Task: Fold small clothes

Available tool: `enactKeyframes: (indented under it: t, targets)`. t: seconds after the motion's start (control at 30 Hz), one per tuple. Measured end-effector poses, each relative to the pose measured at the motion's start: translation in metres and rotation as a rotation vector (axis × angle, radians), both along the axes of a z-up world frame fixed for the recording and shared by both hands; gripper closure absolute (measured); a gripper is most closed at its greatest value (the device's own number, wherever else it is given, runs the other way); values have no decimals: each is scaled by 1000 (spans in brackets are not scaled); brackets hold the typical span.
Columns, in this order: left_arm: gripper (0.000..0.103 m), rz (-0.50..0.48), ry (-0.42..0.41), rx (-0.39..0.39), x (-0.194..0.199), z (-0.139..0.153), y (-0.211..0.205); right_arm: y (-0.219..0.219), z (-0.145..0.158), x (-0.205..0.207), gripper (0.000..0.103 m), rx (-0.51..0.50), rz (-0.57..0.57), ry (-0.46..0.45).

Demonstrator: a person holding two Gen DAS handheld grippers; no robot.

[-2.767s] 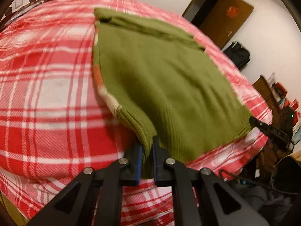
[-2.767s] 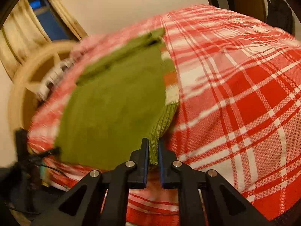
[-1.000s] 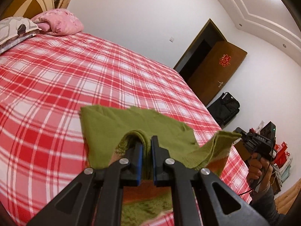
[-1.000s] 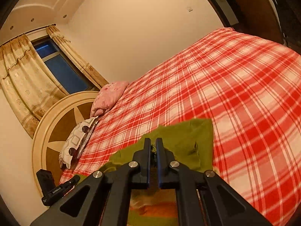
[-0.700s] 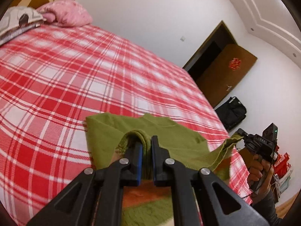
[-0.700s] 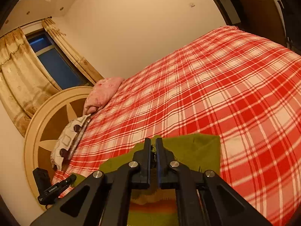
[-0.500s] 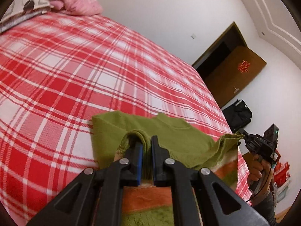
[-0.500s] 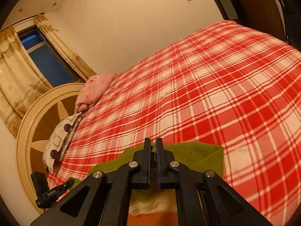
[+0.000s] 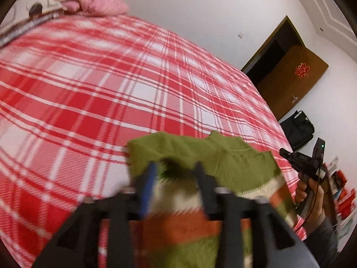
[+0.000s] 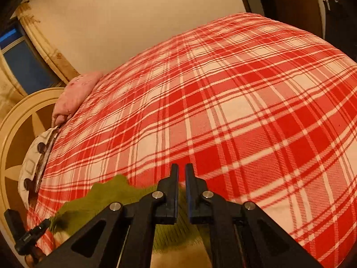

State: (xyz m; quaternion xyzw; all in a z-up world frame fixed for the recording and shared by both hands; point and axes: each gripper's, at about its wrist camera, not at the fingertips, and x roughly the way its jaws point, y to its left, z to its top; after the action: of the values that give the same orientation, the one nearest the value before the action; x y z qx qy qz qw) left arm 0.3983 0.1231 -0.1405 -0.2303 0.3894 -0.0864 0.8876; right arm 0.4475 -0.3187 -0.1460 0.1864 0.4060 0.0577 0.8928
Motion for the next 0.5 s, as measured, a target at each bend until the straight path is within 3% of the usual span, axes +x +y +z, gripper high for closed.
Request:
enactKeyframes:
  t: [0.07, 0.13, 0.33, 0.43, 0.5]
  targets:
    - [32, 15, -20, 22, -19, 3, 5, -3, 0, -17, 45, 5, 10, -6]
    - [33, 2, -1, 34, -31, -1, 6, -6, -1, -31, 45, 44, 43, 4]
    - [33, -26, 79, 17, -62, -23, -4, 11, 1, -40, 46, -70, 116, 50]
    - [33, -52, 68, 0, -76, -24, -15, 25, -5, -35, 57, -113, 152, 90]
    - [33, -84, 68, 7, -78, -27, -25, 38, -15, -32, 66, -193, 171, 138]
